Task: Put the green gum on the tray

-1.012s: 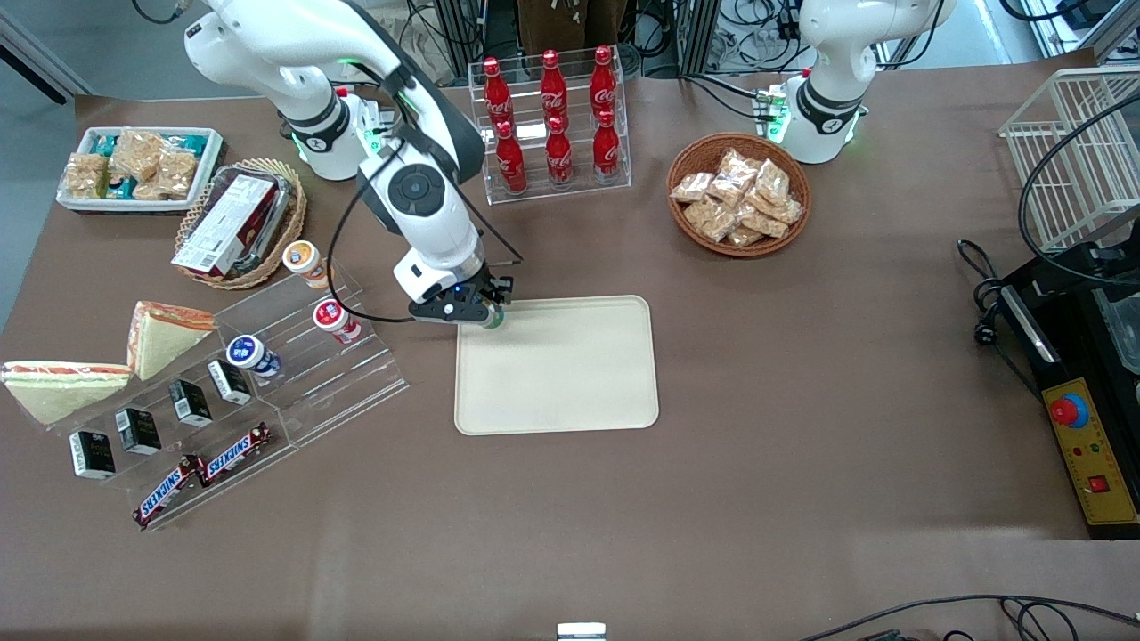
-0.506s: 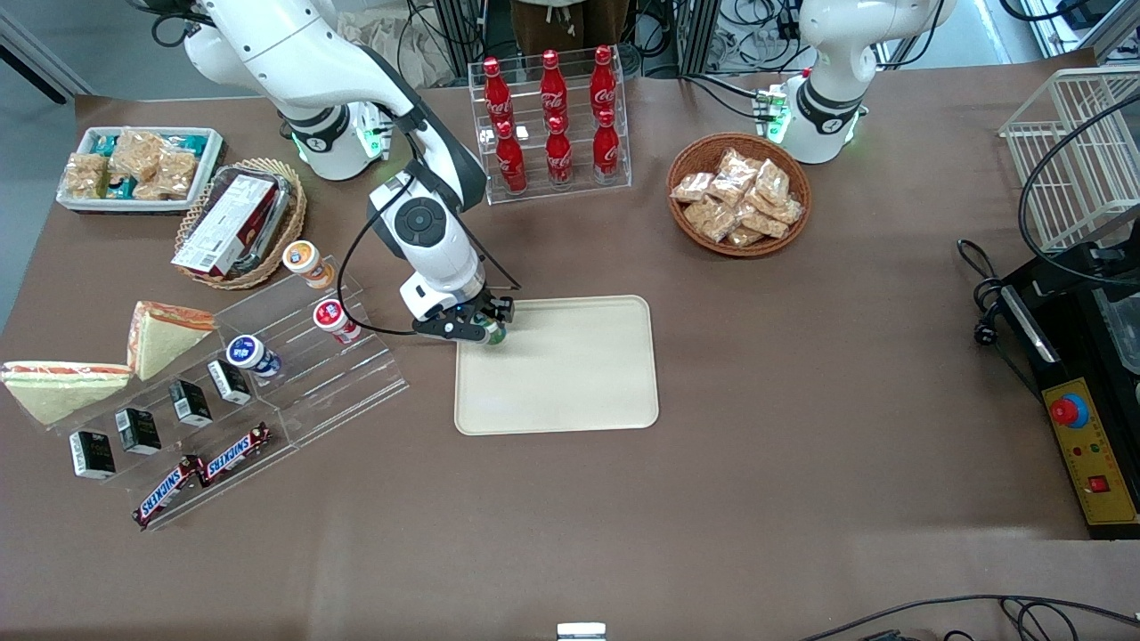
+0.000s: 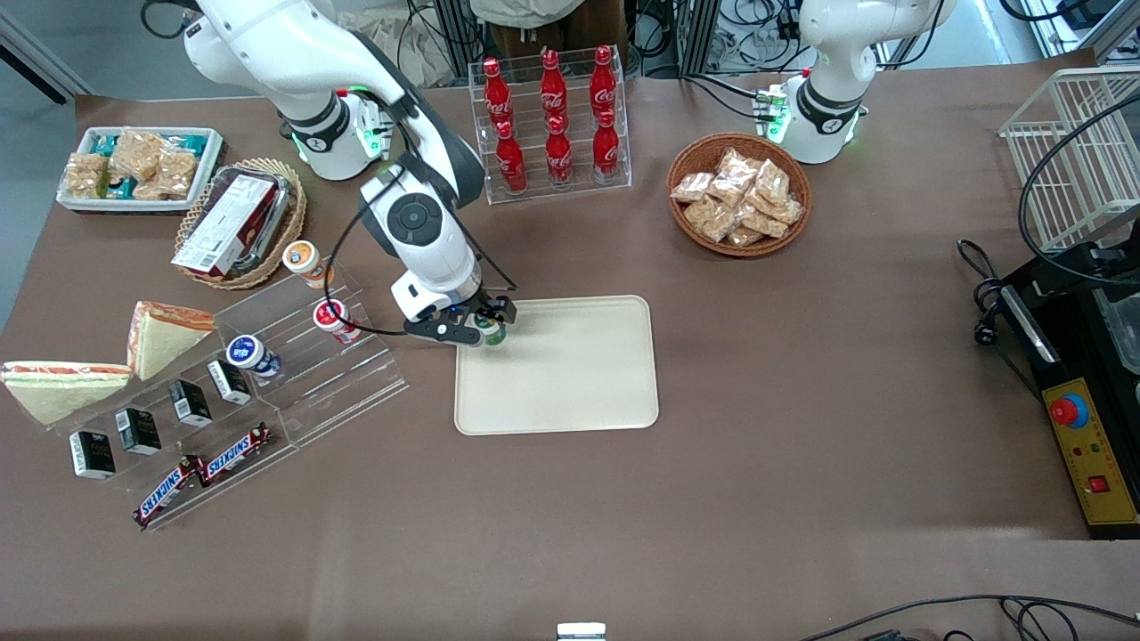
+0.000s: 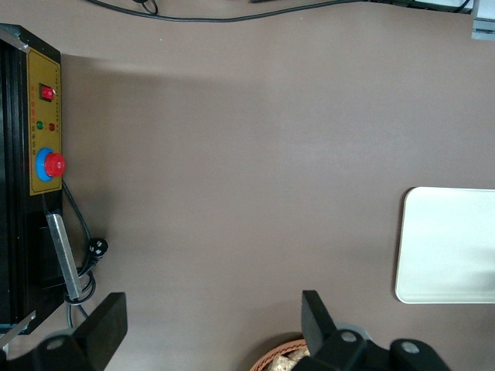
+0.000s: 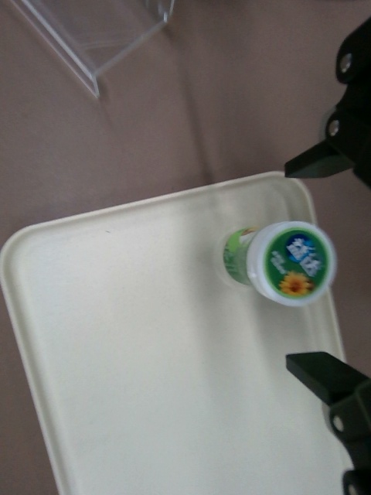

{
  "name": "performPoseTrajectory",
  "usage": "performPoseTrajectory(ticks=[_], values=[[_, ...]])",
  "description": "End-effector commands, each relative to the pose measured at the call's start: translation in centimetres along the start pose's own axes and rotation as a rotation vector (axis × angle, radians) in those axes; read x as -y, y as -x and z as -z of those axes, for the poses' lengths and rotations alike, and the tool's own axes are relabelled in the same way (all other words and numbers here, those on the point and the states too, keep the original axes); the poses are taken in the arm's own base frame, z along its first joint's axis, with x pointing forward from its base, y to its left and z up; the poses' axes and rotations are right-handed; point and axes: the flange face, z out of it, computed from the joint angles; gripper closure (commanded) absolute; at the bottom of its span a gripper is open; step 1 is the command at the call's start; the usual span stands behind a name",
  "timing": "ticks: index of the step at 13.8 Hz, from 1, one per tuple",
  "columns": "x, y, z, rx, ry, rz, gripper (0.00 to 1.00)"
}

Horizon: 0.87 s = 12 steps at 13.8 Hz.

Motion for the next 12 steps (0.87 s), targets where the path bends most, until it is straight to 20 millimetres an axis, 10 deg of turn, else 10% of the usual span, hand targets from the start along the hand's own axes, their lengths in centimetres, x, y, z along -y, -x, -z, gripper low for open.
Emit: performPoseTrajectory(ticks=[1,4,6,12], values=[[-0.5,-1.0,13.6,0.004,0.031,-0.014,0.00],[-4.4,-2.8,24.7,-0.040,0.101,0.076,0.00],[-10.8,-5.0,29.4,-0.082,0.089,0.185,0.00],[-28.4,-13.1,31.4,-0.052,0.015,0.314,0.00]])
